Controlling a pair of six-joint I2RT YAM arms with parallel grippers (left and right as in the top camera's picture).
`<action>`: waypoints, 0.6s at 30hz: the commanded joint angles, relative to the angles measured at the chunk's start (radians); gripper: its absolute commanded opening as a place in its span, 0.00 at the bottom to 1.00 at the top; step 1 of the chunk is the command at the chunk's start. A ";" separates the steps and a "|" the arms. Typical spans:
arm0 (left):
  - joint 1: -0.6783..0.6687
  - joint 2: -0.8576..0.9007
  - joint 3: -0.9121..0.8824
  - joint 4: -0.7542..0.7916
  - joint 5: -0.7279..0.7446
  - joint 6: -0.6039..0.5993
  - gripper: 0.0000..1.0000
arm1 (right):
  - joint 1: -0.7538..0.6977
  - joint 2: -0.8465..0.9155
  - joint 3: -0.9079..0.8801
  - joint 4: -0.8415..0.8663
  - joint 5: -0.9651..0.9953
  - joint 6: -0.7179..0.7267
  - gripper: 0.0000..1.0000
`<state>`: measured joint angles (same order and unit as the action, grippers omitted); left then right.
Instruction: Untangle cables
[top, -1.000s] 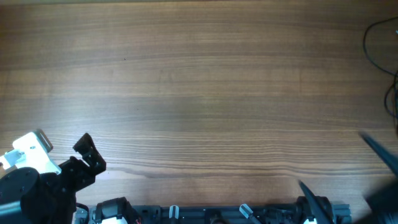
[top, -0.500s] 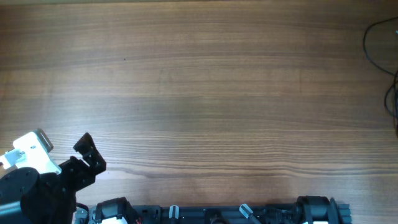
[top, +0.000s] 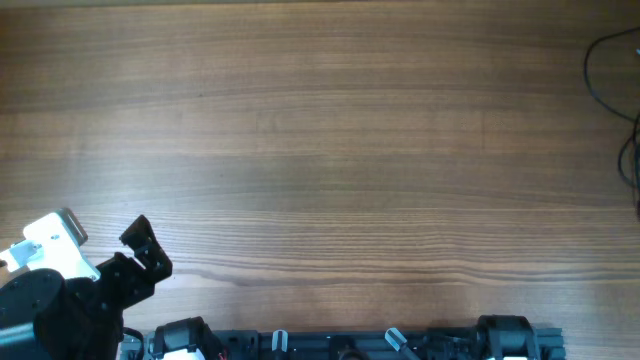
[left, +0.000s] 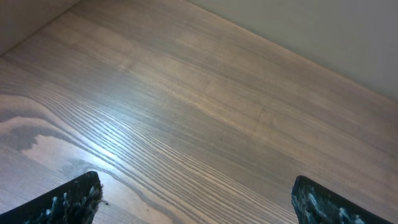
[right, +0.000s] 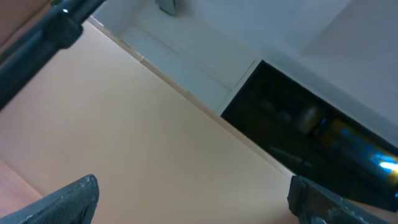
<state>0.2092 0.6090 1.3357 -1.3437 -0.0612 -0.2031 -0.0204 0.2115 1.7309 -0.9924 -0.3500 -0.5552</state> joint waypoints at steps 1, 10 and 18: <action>-0.006 -0.002 0.012 0.000 0.013 0.016 1.00 | 0.000 -0.007 -0.161 0.014 -0.015 -0.042 1.00; -0.006 -0.002 0.012 0.000 0.013 0.016 1.00 | 0.000 -0.007 -0.774 0.430 -0.220 0.019 1.00; -0.006 -0.002 0.012 0.000 0.013 0.016 1.00 | 0.000 -0.007 -1.231 0.816 -0.110 0.324 1.00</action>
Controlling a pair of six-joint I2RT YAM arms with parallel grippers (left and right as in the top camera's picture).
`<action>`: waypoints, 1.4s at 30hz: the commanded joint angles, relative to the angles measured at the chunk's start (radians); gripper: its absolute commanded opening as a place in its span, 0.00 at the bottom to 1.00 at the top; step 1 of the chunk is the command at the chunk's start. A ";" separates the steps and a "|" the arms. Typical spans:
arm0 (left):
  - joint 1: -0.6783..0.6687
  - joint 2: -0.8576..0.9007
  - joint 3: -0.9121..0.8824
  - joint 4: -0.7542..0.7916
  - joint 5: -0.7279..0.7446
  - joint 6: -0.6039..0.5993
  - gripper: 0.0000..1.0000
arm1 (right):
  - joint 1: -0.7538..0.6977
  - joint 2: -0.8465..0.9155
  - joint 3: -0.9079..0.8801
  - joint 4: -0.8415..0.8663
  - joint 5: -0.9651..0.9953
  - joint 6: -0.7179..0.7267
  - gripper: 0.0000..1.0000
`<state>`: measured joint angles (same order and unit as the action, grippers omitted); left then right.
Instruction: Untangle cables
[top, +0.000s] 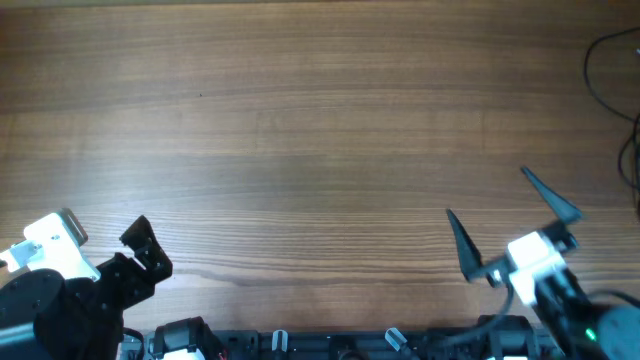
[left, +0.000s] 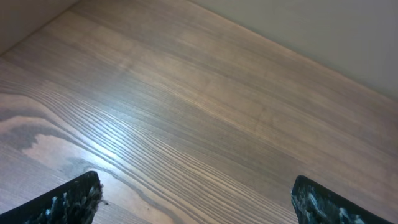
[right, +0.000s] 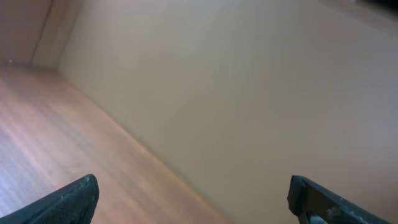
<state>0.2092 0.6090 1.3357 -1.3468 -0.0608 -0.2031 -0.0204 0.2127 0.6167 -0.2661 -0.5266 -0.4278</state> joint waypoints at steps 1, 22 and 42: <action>-0.006 -0.002 0.012 0.003 0.012 0.016 1.00 | 0.000 -0.008 -0.169 0.146 0.095 0.248 1.00; -0.006 -0.002 0.012 0.003 0.012 0.016 1.00 | 0.000 -0.005 -0.583 0.526 0.583 0.500 1.00; -0.006 -0.002 0.012 -0.005 0.013 0.016 1.00 | 0.000 0.019 -0.611 0.275 0.546 0.613 1.00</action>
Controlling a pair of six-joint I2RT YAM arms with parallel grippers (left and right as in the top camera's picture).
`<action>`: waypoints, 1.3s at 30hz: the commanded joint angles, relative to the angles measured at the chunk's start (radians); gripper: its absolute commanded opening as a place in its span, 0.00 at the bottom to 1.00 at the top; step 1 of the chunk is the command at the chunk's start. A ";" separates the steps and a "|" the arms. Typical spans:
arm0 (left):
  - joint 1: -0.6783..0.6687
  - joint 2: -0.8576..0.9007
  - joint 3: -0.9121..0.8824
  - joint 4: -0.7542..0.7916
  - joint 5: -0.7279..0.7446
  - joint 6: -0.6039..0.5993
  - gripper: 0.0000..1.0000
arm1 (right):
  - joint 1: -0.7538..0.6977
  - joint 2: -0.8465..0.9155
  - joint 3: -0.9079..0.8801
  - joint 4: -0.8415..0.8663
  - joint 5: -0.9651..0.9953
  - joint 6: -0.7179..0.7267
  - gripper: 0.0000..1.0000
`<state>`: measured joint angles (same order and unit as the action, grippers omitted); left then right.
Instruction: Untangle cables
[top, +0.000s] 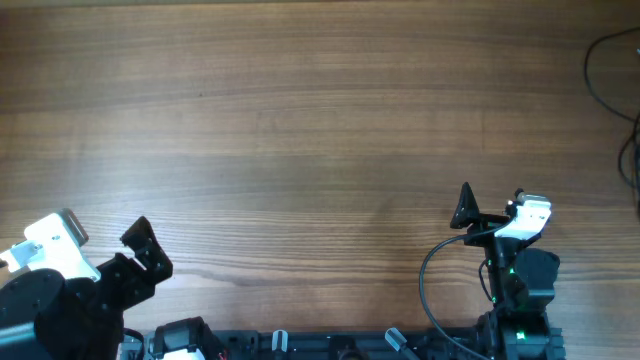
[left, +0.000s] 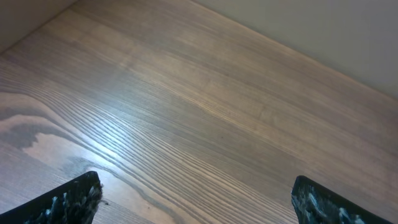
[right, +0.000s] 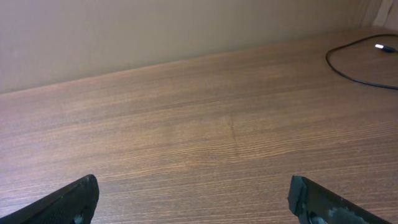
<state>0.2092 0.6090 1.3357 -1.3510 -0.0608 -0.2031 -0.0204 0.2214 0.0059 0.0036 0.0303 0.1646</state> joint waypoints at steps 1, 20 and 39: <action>-0.006 -0.002 0.012 -0.001 0.013 0.016 1.00 | 0.000 0.011 0.000 0.005 -0.011 0.021 1.00; -0.006 -0.002 0.012 -0.008 0.027 0.016 1.00 | 0.000 -0.219 0.000 0.008 -0.011 0.021 1.00; -0.006 -0.444 0.012 -0.056 0.145 -0.105 1.00 | 0.000 -0.217 0.000 0.005 -0.012 0.021 1.00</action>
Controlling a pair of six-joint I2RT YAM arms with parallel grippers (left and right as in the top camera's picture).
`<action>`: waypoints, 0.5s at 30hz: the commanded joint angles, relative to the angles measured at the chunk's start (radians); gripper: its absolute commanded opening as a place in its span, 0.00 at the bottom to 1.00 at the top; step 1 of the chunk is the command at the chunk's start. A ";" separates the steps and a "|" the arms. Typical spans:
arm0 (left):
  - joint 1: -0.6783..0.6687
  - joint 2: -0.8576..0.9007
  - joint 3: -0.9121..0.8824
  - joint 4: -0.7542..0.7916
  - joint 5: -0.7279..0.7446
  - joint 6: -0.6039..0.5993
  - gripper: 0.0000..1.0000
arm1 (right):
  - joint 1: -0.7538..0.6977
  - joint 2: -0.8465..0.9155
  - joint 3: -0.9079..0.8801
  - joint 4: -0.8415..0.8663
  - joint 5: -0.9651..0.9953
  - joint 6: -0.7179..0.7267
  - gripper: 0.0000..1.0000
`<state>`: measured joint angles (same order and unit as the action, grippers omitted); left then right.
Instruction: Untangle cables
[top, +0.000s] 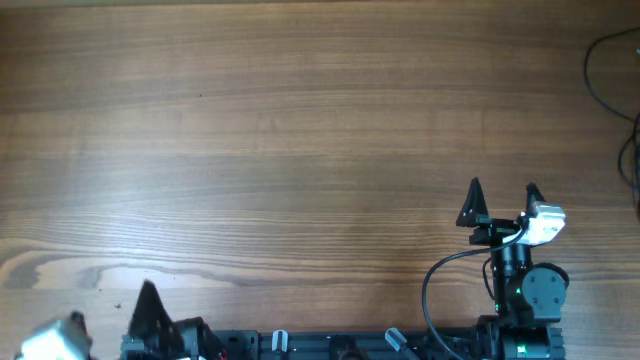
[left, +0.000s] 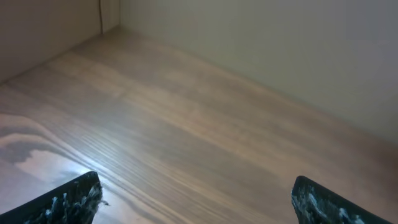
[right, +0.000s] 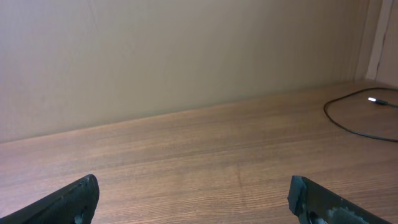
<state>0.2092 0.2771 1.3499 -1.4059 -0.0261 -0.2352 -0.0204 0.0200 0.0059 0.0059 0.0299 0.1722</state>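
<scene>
A thin black cable loops at the table's far right edge in the overhead view. In the right wrist view the same cable curves at the right, with a pale plug end. My right gripper stands open near the front right, well short of the cable, and nothing lies between its fingers. My left gripper sits at the front left edge, partly out of frame. It is open over bare wood.
The wooden table stretches wide between the arms. A beige wall rises behind its far edge. The arm bases and a black rail line the front edge.
The left arm has drawn back to the front edge, and its camera now shows the wall. The right gripper has shifted slightly right and tilted up. Both stay open.
At first the right arm was out of the overhead view, its camera pointing off the table. Then it appeared open at the front right, then faced the table with the cable in sight. The left arm stayed at the front left until it drew back.
</scene>
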 joint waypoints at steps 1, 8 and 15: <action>-0.006 -0.137 -0.002 -0.002 0.134 -0.073 1.00 | 0.000 -0.015 0.000 0.002 -0.011 0.013 1.00; -0.005 -0.233 -0.002 -0.038 0.243 -0.167 1.00 | 0.000 -0.015 0.000 0.002 -0.011 0.013 1.00; 0.011 -0.233 -0.087 -0.031 0.237 -0.172 1.00 | 0.000 -0.015 0.000 0.002 -0.011 0.013 0.99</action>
<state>0.2096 0.0517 1.3346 -1.4651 0.1898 -0.3985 -0.0204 0.0193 0.0059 0.0059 0.0299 0.1722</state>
